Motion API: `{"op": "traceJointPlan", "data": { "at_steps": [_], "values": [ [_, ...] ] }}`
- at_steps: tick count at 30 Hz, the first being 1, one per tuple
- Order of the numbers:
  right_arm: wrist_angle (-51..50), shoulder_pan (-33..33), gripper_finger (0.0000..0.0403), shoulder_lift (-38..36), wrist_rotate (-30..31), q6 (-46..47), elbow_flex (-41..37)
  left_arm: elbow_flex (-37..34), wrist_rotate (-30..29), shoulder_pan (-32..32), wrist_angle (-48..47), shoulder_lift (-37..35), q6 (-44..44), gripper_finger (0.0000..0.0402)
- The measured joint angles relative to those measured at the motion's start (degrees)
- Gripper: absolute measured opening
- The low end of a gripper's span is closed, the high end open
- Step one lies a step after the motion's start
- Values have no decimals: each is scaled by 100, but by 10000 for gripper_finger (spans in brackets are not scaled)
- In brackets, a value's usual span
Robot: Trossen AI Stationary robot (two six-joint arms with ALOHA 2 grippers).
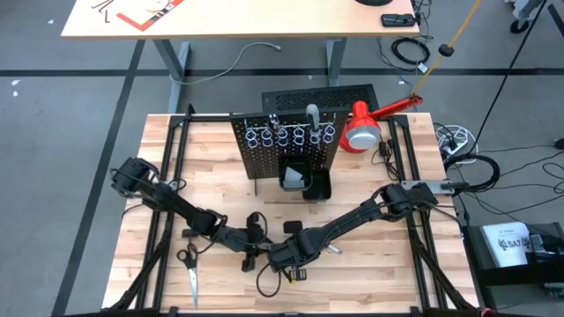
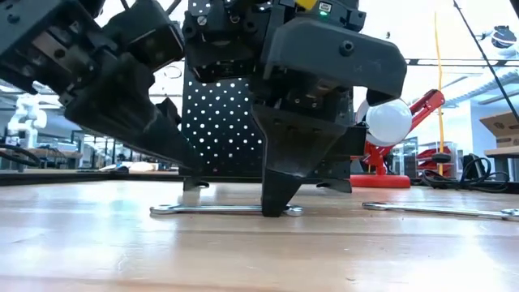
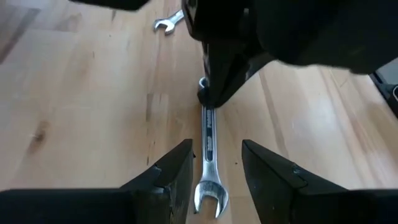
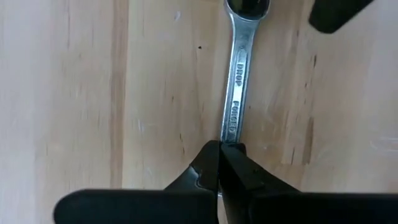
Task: Hang tools onto peg board
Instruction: Hang the wrench on the pegboard
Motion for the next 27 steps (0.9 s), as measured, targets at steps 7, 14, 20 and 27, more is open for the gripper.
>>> {"op": "traceJointPlan", "data": {
  "at_steps": [7, 14, 20, 27],
  "values": [
    [-45, 7, 0, 20, 119, 0, 170, 2, 5, -7, -402, -70, -43, 146],
    [0, 2, 0, 46, 220, 2, 304, 2, 211, -49, -785, -74, -64, 146],
    [96, -7, 0, 50, 243, 0, 322, 2, 217, -123, -790, -19, -102, 146],
    [108, -25, 0, 24, 132, 17, 327, 9, 192, -120, -765, 154, -91, 146]
  ]
}}
